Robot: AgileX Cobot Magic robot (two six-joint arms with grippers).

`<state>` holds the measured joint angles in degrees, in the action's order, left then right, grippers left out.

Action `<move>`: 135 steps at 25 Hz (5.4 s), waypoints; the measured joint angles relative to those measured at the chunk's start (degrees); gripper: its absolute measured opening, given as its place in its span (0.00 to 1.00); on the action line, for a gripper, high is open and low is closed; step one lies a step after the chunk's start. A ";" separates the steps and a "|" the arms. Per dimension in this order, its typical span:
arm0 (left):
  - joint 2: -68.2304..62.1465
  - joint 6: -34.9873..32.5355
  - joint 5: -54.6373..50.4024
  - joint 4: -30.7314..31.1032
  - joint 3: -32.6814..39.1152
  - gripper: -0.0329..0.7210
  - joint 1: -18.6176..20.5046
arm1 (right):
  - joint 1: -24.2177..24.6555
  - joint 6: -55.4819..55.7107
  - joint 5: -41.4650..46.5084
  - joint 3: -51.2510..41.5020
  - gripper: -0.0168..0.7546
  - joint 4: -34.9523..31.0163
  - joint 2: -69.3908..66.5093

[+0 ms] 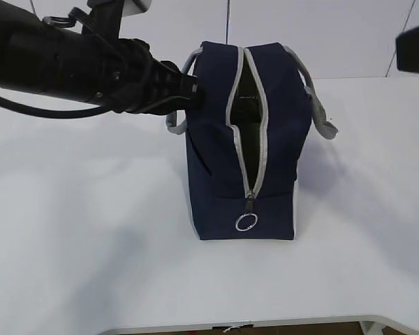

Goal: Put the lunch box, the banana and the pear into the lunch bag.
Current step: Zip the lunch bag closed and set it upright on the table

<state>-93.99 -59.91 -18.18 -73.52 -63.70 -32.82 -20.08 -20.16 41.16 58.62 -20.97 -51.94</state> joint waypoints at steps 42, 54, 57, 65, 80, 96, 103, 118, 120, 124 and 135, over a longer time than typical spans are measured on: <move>0.00 -0.83 -0.79 0.24 0.00 0.05 0.00 | 0.00 -88.17 -8.83 -23.10 0.56 -51.82 -21.47; 0.00 -1.04 -0.79 0.24 0.00 0.05 0.00 | 0.00 -108.19 -11.46 -23.10 0.56 -65.65 -31.66; 0.00 -1.04 -0.79 0.24 0.00 0.05 0.00 | 0.00 -113.77 -12.64 -23.10 0.56 -73.80 -33.90; 0.00 -1.04 -0.79 0.24 0.00 0.05 0.00 | 0.00 -120.63 -13.56 -23.10 0.56 -80.13 -38.74; 0.00 -1.04 -1.00 0.24 0.00 0.05 0.00 | 0.00 -121.30 -14.96 -17.83 0.56 -80.24 -43.58; 0.00 -1.04 -2.28 0.24 0.00 0.05 0.00 | 0.00 -121.30 -9.50 -15.71 0.56 -80.37 -46.85; 0.00 -1.04 -2.41 0.24 0.00 0.05 0.00 | 0.00 -121.30 -9.26 -15.71 0.56 -80.37 -46.88; 0.00 -1.04 -2.54 0.24 0.00 0.05 0.00 | 0.00 -118.15 -11.70 -13.61 0.22 -80.37 -46.88; 0.00 -1.04 -2.54 0.24 0.00 0.05 0.00 | 0.00 -117.02 -12.34 -13.43 0.09 -80.37 -46.98; 0.00 -1.04 -2.54 0.24 0.00 0.05 0.00 | 0.00 -116.48 -12.61 -13.30 0.05 -80.37 -47.45; 0.00 -1.14 -2.54 0.24 0.00 0.05 0.00 | 0.00 -113.06 -12.65 -13.30 0.05 -79.43 -47.45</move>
<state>-93.99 -61.05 -20.72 -73.28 -63.70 -32.82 -20.08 -133.22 28.51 45.33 -100.40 -99.39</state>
